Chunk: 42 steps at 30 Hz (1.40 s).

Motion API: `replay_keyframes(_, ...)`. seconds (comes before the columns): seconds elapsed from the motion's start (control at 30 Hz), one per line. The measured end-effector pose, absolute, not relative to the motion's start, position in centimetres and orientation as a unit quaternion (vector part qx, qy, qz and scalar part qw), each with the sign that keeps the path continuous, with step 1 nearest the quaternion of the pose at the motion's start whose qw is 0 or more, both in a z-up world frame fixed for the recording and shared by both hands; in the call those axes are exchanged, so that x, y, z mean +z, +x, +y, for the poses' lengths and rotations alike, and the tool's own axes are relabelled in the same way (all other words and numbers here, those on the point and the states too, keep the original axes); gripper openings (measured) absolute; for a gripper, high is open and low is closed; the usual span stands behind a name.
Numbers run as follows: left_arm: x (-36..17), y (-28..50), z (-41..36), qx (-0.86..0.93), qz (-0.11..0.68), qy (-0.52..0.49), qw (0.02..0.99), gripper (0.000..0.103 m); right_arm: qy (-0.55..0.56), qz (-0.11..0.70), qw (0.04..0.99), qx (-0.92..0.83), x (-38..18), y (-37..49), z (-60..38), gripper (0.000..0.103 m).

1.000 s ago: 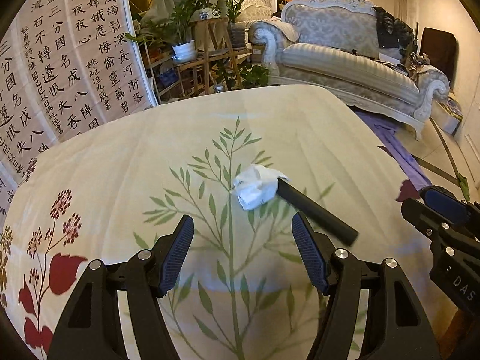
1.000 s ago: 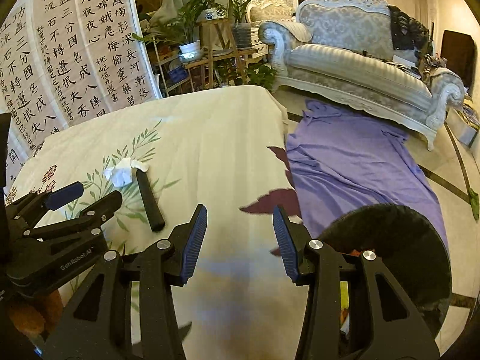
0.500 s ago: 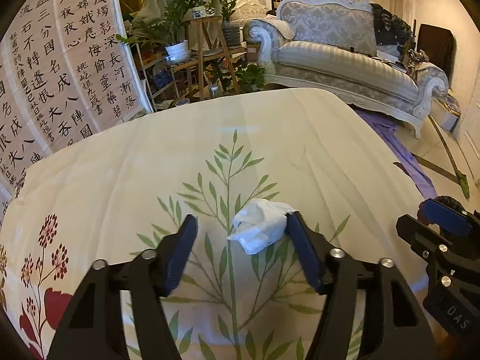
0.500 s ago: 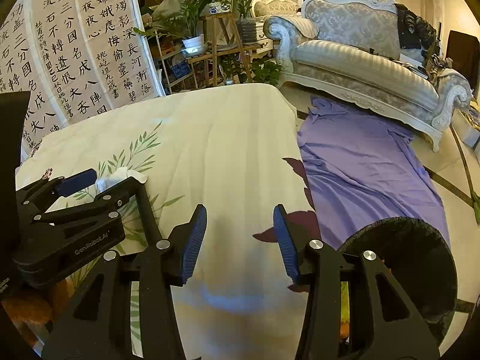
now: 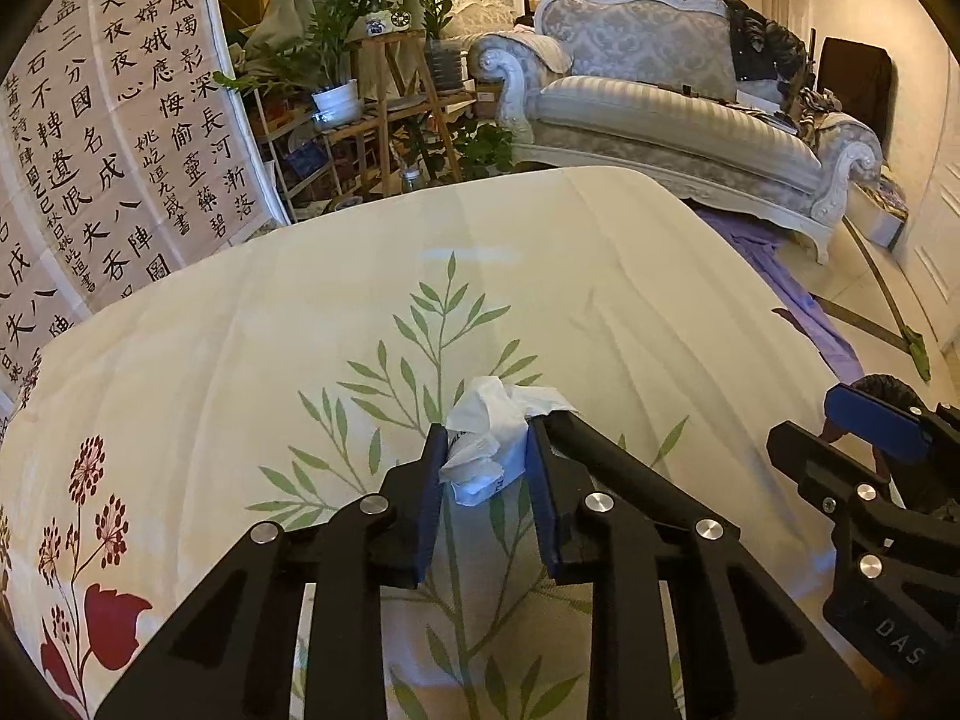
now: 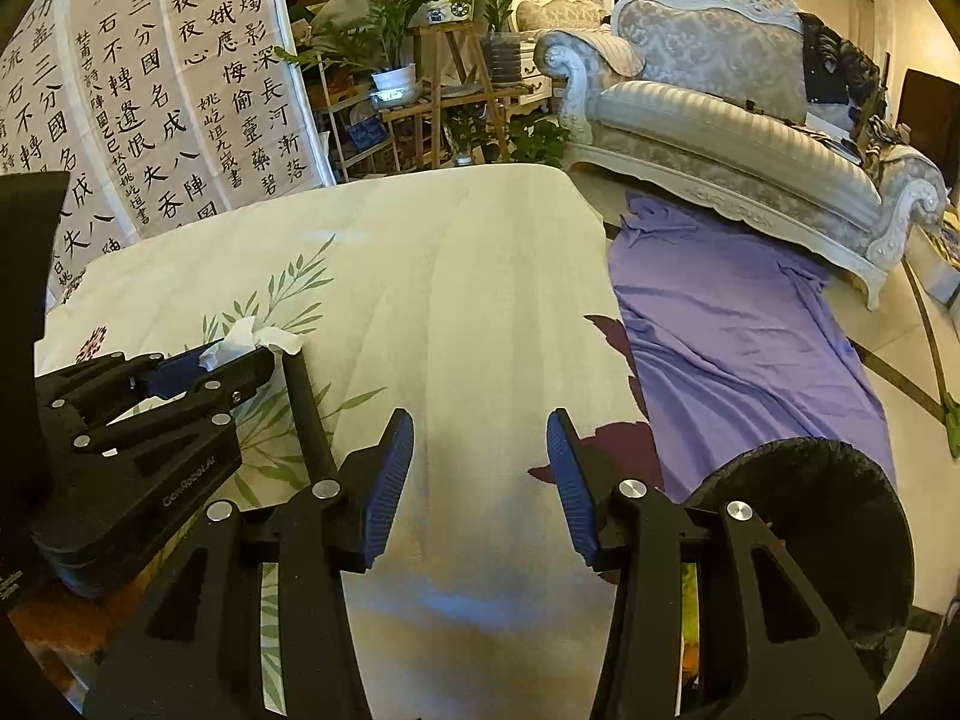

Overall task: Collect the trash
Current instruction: 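Grasp the black marker with the right tool while the left tool holds the tissue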

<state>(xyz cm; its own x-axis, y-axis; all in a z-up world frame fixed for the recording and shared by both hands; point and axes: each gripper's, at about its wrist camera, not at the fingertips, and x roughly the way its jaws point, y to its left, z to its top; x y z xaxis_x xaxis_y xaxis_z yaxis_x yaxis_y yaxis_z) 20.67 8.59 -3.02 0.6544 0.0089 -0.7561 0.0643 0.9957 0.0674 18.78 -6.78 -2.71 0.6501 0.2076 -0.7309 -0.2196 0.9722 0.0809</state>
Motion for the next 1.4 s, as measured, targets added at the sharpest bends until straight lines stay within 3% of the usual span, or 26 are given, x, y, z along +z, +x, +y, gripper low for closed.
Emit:
replay_keyframes(0.77,-2.3,15.2,15.4,0.045,0.412,0.010,0.910,0.026,-0.044,0.405,0.898,0.168,-2.4,17.6,-0.8,0.045)
replay_keyframes(0.83,-2.4,14.9,15.9,0.049,0.413,0.007,0.910,0.026,-0.050,0.410,0.895,0.170,-2.7,17.7,-0.4,0.043)
replay_keyframes(0.97,-2.4,14.6,16.5,0.052,0.414,0.002,0.909,0.026,-0.060,0.424,0.887,0.173,-3.5,18.0,0.3,0.019)
replay_keyframes(1.07,-2.4,14.4,16.5,0.051,0.413,0.000,0.909,0.026,-0.064,0.425,0.886,0.173,-3.6,17.8,0.4,0.013)
replay_keyframes(1.4,-2.2,13.2,15.7,0.041,0.411,-0.002,0.911,0.026,-0.056,0.420,0.889,0.173,-3.2,16.5,-0.1,0.013)
